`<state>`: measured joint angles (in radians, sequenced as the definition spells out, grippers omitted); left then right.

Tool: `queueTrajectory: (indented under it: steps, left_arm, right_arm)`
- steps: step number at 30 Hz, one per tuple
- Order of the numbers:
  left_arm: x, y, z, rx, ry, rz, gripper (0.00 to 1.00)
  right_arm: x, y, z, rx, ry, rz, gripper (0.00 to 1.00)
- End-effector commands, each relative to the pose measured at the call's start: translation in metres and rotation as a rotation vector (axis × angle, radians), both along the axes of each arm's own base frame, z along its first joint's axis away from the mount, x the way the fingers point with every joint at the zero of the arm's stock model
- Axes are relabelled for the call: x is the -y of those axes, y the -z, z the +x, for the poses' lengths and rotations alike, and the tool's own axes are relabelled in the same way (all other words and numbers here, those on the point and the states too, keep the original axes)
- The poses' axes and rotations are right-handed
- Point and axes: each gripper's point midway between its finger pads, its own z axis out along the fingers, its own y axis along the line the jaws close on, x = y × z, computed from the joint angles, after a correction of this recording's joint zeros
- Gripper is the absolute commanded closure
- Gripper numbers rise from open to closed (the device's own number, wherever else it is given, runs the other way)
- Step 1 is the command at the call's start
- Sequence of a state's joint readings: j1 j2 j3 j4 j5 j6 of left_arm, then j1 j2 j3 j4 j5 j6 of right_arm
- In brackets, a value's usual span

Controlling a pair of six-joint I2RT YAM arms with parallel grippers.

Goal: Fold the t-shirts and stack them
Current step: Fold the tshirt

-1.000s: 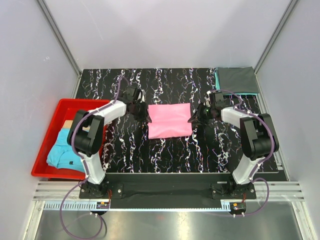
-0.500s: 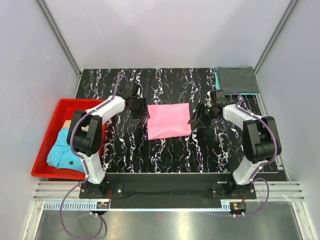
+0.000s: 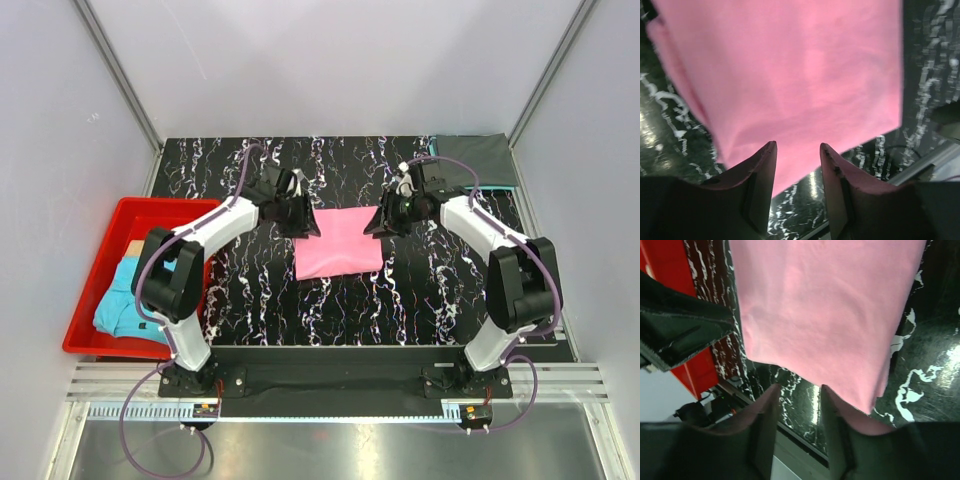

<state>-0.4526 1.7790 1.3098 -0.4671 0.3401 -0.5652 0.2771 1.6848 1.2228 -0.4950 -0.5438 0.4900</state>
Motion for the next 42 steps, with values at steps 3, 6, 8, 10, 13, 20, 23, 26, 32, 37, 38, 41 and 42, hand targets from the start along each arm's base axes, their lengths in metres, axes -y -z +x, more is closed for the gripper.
queueTrajectory:
  steps: [3, 6, 8, 10, 13, 20, 23, 26, 32, 37, 38, 41, 42]
  left_arm:
    - [-0.034, 0.02, 0.02, -0.004, -0.077, 0.062, 0.52]
    - [-0.036, 0.03, 0.027, -0.036, -0.05, 0.065, 0.51]
    - [-0.04, 0.043, 0.033, -0.042, -0.041, 0.103, 0.5]
    - [-0.038, 0.053, 0.039, -0.06, -0.024, 0.106, 0.5]
    - [-0.039, 0.063, 0.052, -0.059, -0.013, 0.129, 0.5]
    - [-0.022, 0.057, 0.076, -0.007, 0.051, 0.073, 0.77]
    - [-0.015, 0.057, 0.078, -0.004, 0.073, 0.028, 0.98]
    - [-0.013, 0.061, 0.079, -0.023, 0.07, -0.041, 1.0]
    - [-0.015, 0.024, 0.083, 0.063, 0.013, -0.096, 1.0]
    - [-0.028, 0.009, 0.093, 0.143, -0.063, -0.046, 1.0]
    - [-0.029, 0.01, 0.091, 0.142, -0.064, -0.047, 1.0]
    - [-0.028, 0.005, 0.091, 0.155, -0.069, -0.06, 1.0]
    - [-0.029, 0.005, 0.09, 0.156, -0.07, -0.055, 1.0]
  right_arm:
    - [0.013, 0.007, 0.014, 0.055, 0.007, -0.082, 0.49]
    - [0.019, 0.019, 0.025, 0.051, 0.006, -0.092, 0.46]
    - [0.021, 0.028, 0.031, 0.047, 0.006, -0.113, 0.4]
    - [0.024, 0.044, 0.038, 0.027, 0.006, -0.117, 0.36]
    - [0.027, 0.057, 0.051, 0.005, 0.014, -0.092, 0.33]
    - [0.036, 0.08, 0.088, 0.041, -0.002, -0.067, 0.3]
    - [0.036, 0.093, 0.101, 0.039, -0.012, -0.01, 0.34]
    - [0.028, 0.094, 0.107, 0.056, -0.034, 0.052, 0.58]
    - [0.018, 0.06, 0.11, 0.208, -0.06, 0.141, 0.89]
    - [0.015, 0.036, 0.124, 0.338, 0.027, 0.214, 0.88]
    - [0.013, 0.031, 0.125, 0.354, 0.027, 0.232, 0.87]
    - [0.008, 0.017, 0.129, 0.402, 0.031, 0.293, 0.87]
    - [0.007, 0.009, 0.132, 0.43, 0.037, 0.313, 0.87]
